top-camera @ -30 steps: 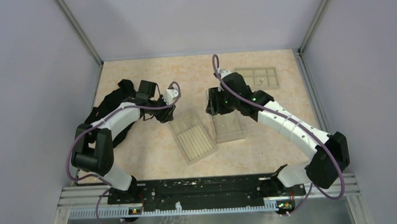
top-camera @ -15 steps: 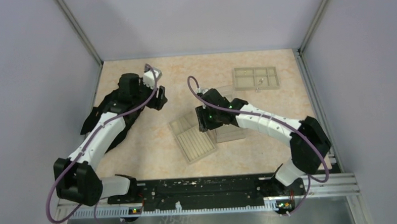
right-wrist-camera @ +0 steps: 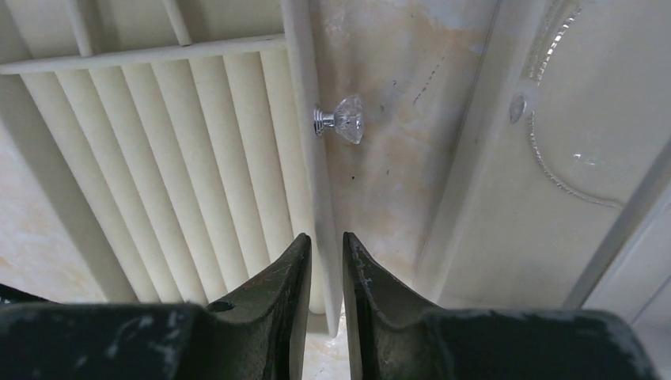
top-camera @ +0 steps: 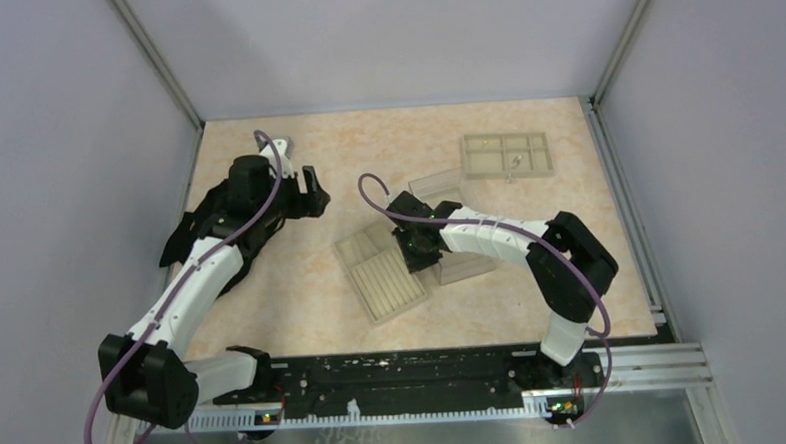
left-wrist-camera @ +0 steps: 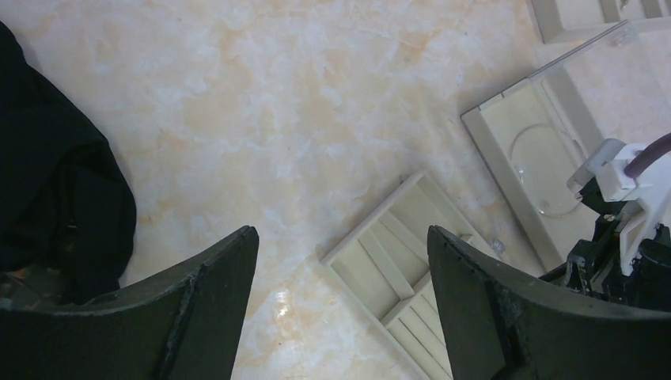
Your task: Organize the mixed jewelry
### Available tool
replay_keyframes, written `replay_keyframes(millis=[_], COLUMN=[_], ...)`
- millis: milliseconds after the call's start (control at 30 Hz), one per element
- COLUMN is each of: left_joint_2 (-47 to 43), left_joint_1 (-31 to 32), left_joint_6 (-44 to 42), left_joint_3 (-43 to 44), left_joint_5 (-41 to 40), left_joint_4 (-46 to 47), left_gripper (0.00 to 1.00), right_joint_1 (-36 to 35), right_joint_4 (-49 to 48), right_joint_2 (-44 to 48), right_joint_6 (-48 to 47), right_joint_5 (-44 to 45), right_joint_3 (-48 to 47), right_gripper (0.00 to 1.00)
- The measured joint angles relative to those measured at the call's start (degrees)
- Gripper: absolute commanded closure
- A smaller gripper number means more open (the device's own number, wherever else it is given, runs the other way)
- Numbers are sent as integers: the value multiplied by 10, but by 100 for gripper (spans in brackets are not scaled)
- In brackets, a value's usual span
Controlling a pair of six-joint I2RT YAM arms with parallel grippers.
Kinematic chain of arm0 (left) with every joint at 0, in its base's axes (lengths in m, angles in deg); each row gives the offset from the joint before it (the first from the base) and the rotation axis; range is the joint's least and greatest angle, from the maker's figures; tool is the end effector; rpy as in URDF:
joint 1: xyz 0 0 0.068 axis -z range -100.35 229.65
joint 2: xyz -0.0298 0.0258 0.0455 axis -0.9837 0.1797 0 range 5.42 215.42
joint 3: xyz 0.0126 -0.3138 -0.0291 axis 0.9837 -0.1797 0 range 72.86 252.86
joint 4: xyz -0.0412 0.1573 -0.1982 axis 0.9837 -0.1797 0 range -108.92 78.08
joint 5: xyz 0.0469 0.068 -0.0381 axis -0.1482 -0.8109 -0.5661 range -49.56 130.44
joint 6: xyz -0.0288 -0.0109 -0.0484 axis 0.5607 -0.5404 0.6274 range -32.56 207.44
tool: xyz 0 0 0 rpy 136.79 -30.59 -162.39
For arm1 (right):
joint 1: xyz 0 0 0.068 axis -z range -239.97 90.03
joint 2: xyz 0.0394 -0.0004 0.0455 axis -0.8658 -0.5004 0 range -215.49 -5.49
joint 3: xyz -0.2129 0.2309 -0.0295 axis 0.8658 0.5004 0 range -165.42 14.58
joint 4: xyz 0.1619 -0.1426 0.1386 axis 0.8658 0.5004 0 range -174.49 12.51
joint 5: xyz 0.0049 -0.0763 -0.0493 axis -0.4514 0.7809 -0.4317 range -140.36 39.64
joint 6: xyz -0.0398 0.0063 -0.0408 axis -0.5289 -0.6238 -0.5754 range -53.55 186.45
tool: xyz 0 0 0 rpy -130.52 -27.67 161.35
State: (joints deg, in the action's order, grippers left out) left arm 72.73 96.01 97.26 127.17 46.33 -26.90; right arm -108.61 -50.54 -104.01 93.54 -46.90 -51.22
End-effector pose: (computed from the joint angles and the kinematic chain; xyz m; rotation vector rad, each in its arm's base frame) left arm 0.2380 -0.0741 0.3484 0.1828 2.0710 -0.3870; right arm 0.2299 0.2573 0.2337 -0.5009 2.7241 0.2848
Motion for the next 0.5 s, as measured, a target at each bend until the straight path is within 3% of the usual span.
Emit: replay_keyframes(millis=[500], left_joint_2=[29], left_joint_1=[0], left_joint_6=[27], left_joint_3=[1], left_joint_5=[12], left_joint_4=[-19], left_gripper=[15], right_joint_1=[0], right_joint_4=[0], right_joint_2=[-10], right_joint_6=[10], right_joint_5=[-1], right_joint_3=[-7], right_gripper=[81])
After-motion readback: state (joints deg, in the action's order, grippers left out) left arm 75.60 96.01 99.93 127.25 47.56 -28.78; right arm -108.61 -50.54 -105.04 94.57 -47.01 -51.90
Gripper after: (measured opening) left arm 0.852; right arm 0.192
